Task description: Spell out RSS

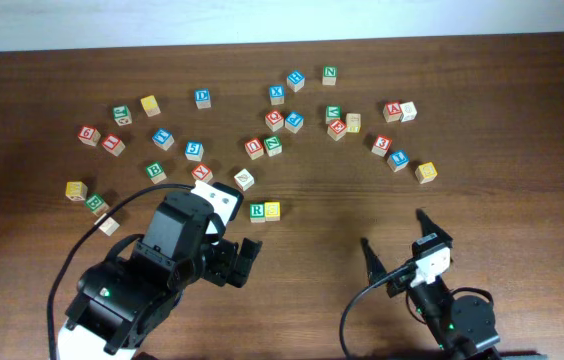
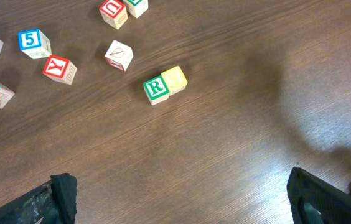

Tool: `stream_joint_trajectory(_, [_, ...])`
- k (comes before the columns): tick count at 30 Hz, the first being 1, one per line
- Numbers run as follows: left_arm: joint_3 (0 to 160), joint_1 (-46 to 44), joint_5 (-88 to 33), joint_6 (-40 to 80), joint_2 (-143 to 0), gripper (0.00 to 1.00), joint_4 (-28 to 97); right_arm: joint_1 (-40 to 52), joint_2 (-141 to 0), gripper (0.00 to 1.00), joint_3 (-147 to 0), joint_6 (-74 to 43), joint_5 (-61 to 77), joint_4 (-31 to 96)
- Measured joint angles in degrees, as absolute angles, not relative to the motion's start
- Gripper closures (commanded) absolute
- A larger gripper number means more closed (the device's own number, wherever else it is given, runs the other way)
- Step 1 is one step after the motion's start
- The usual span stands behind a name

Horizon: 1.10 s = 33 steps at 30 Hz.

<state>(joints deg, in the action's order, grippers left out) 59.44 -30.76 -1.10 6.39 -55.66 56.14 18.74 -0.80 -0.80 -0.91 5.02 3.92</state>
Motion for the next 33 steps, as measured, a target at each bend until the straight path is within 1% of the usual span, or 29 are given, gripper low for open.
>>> stream_joint_trajectory(2, [59.4,-30.8,-1.1,6.4,-55.7,0.01,56.2,18.7,-0.8,0.02,-0.8,-15.3,10.1,3.4])
stream_joint_trajectory(4, [59.4,-30.8,-1.1,6.4,-55.7,0.01,56.2,18.7,-0.8,0.02,-0.8,-25.8,13.8,2.9])
stream_joint_trajectory(7, [59.4,-30.8,-1.1,6.4,-55.7,0.0,56.1,18.7,-0.8,0.02,-0.8,-33.8,18.0,2.9])
stream_joint_trajectory(9, [59.4,-30.8,-1.1,6.4,-55.7,0.01,56.1,18.7,-1.4,0.02,-1.2,-35.0,18.5,4.3])
stream_joint_trajectory(10, [59.4,-30.8,-1.1,6.4,-55.7,0.01,56.1,18.7,-2.8,0.02,-2.3,-34.5,18.3,7.0])
stream_joint_trajectory(13, [59.4,-30.8,-1.1,6.4,-55.7,0.01,56.1,18.7,-13.3,0.02,-10.1,-27.6,15.4,19.1])
stream_joint_trajectory(17, [59.3,-30.6,-1.2,6.4,-55.7,0.0,56.2,18.7,-37.7,0.02,-32.6,-14.7,5.6,33.5])
stream_joint_trajectory(18, [59.2,-30.6,-1.3,6.4,-55.6,0.0,56.2,18.7,-49.5,0.02,-42.2,-10.1,0.6,35.5])
stream_joint_trajectory(19, [59.2,-30.6,-1.3,6.4,-55.6,0.0,56.2,18.7,-52.1,0.02,-44.6,-8.5,-0.7,39.0])
stream_joint_trajectory(20, [59.0,-30.7,-1.6,6.3,-55.4,0.01,56.4,17.3,-61.7,0.02,-53.2,-4.6,-3.4,44.7])
stream_joint_trajectory(22, [59.0,-30.5,-1.5,6.2,-55.6,0.01,56.1,13.2,-75.4,0.02,-64.5,1.2,-5.4,50.4])
stream_joint_trajectory(24, [59.0,-30.6,-1.5,6.2,-55.6,0.0,56.2,6.8,-84.5,0.02,-71.0,5.4,-5.7,55.5])
stream_joint_trajectory(26, [58.9,-30.6,-1.5,6.2,-55.6,0.01,56.2,1.7,-89.0,0.02,-73.7,8.4,-3.6,56.0])
stream_joint_trajectory(28, [58.9,-30.6,-1.5,6.2,-55.6,0.01,56.2,-5.7,-93.0,0.01,-74.6,13.2,2.4,53.7])
stream_joint_trajectory(29, [58.9,-30.6,-1.5,6.2,-55.6,0.01,56.2,-7.9,-94.1,0.01,-74.7,15.1,4.7,52.5])
stream_joint_trajectory(31, [58.9,-30.6,-1.5,6.2,-55.6,0.01,56.2,-10.3,-95.9,0.01,-74.7,19.1,8.4,50.1])
stream_joint_trajectory(32, [58.9,-30.6,-1.5,6.2,-55.6,0.01,56.2,-10.6,-97.3,0.01,-74.7,22.7,10.2,48.3])
stream_joint_trajectory(33, [58.9,-30.6,-1.5,6.2,-55.6,0.0,56.2,-10.6,-97.9,0.01,-74.7,23.6,10.7,47.7])
